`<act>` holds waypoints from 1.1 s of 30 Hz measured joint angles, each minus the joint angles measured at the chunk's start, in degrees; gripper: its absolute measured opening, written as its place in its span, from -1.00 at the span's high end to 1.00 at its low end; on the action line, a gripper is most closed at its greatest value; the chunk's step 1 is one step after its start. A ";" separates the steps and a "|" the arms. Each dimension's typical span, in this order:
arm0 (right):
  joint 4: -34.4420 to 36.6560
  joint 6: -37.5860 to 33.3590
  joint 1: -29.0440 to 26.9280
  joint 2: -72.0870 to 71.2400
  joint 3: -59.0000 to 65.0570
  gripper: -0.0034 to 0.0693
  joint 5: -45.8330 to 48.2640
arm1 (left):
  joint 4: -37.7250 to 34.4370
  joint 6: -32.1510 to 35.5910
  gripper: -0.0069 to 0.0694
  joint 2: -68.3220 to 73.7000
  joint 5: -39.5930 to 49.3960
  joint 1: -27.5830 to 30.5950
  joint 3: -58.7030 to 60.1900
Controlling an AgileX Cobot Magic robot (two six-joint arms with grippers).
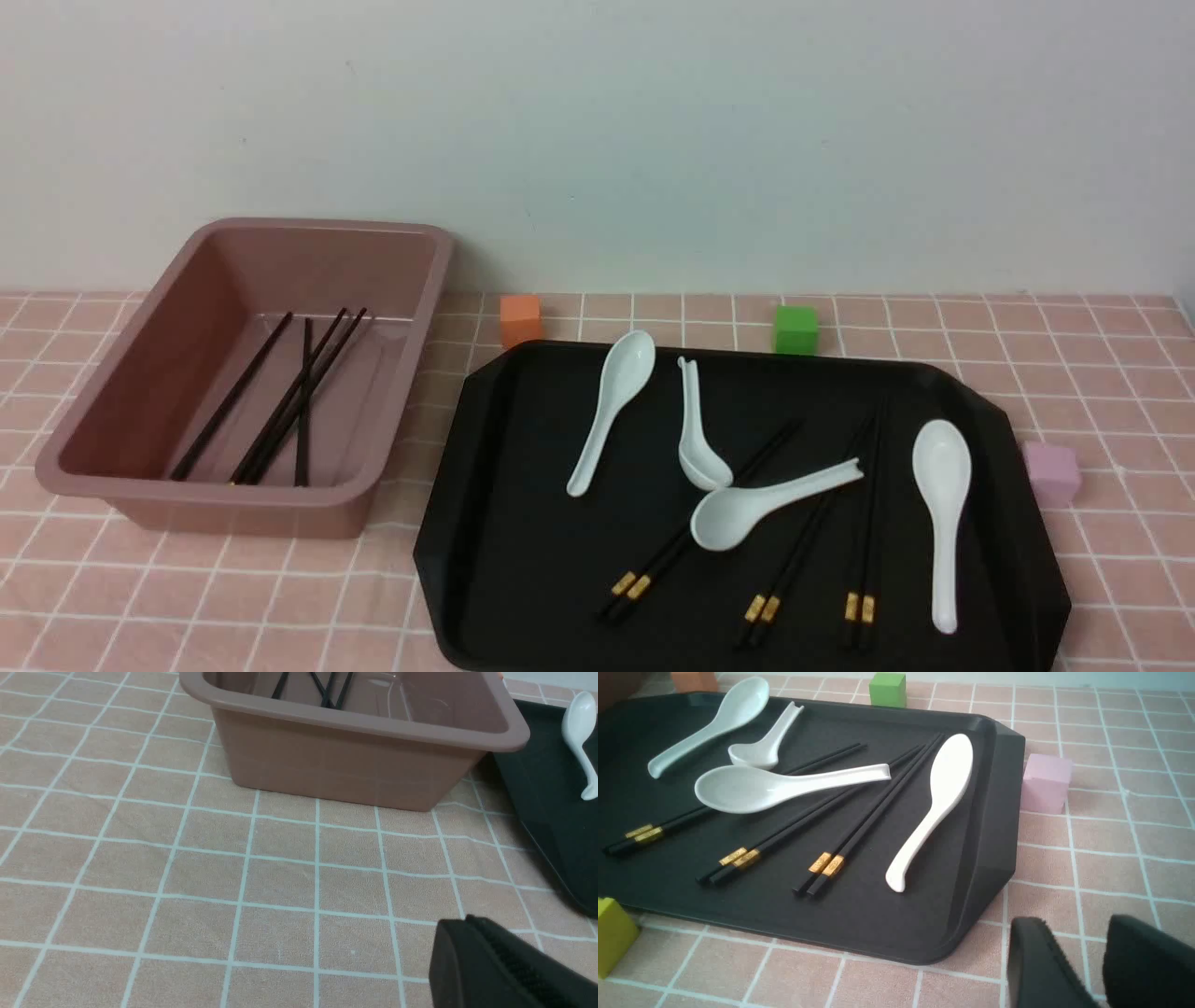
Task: On pink tablecloth take chopsticks from black tray and put them in box.
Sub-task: 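Reach over to the black tray and grasp a pair of chopsticks with the left gripper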
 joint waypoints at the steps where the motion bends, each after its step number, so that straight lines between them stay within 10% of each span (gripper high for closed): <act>1: 0.00 0.00 0.00 0.00 0.00 0.25 0.00 | 0.00 0.00 0.80 0.00 0.00 0.00 0.00; 33: 0.00 0.00 0.00 0.00 0.00 0.25 0.00 | -3.04 -1.67 0.72 0.00 -2.83 0.00 0.01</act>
